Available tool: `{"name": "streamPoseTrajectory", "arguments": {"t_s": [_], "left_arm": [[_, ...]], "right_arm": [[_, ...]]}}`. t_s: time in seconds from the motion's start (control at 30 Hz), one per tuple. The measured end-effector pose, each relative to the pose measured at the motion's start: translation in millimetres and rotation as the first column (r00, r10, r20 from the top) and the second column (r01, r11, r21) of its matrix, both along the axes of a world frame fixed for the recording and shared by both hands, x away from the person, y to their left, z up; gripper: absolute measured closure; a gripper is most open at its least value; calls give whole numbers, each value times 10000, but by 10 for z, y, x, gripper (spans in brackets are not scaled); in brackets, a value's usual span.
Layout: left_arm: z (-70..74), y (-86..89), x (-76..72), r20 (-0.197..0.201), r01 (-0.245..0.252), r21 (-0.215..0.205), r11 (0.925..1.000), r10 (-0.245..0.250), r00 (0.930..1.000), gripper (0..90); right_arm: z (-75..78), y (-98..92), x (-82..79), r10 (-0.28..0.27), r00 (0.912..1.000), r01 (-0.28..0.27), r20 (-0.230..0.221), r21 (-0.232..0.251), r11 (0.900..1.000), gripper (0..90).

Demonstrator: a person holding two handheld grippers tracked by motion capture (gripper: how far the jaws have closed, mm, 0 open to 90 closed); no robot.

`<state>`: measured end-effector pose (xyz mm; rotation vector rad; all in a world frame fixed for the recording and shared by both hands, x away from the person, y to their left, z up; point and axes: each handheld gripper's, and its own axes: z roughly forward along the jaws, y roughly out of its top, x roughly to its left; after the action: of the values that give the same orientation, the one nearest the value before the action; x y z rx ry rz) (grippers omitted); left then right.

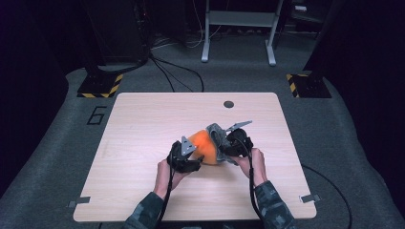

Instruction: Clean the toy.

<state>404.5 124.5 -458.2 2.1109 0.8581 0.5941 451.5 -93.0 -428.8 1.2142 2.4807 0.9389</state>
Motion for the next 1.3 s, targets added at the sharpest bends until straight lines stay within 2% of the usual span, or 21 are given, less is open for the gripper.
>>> {"name": "streamPoseTrajectory", "arguments": {"t_s": [0.07,0.17,0.37,0.5,0.57,0.7,0.83,1.0,1.1,1.2,1.3], "left_arm": [[-7,-36,8,44,148,273,9995,-150,9999,310],[-27,-64,23,155,169,370,9992,-174,9997,379],[-37,-95,52,120,286,699,9971,-295,9995,655],[-35,-106,62,43,146,537,9984,-148,9999,812],[-29,-107,50,138,-68,298,9995,64,9999,834],[-7,-87,37,84,-234,-227,9995,236,9997,843],[29,-80,24,-60,-357,-626,9974,354,9994,849],[79,-85,-27,-99,-424,-914,9949,417,9991,852],[114,-70,-62,-362,-452,-1306,9904,408,9985,853],[150,-65,-101,-489,-406,-1639,9856,330,9983,854],[134,-70,-92,-518,-428,-1639,9855,347,9981,853]], "right_arm": [[-1,-2,2,-6,10000,6,-6,15,10000,719],[0,-11,7,-5,10000,6,-46,55,10000,719],[-15,-24,9,-171,9998,170,30,173,9997,719],[-33,-71,-7,-286,9996,284,64,411,9988,718],[-26,-95,-9,-248,9996,242,125,424,9988,717],[27,-107,-64,-380,9989,366,268,528,9979,717],[87,-111,-111,-215,9987,194,471,442,9988,717],[217,-27,-178,-102,9977,67,664,521,9986,716],[280,43,-217,251,9965,-288,796,450,9986,716],[306,125,-247,243,9964,-280,818,444,9986,714],[285,160,-224,104,9973,-134,725,424,9990,714]]}}
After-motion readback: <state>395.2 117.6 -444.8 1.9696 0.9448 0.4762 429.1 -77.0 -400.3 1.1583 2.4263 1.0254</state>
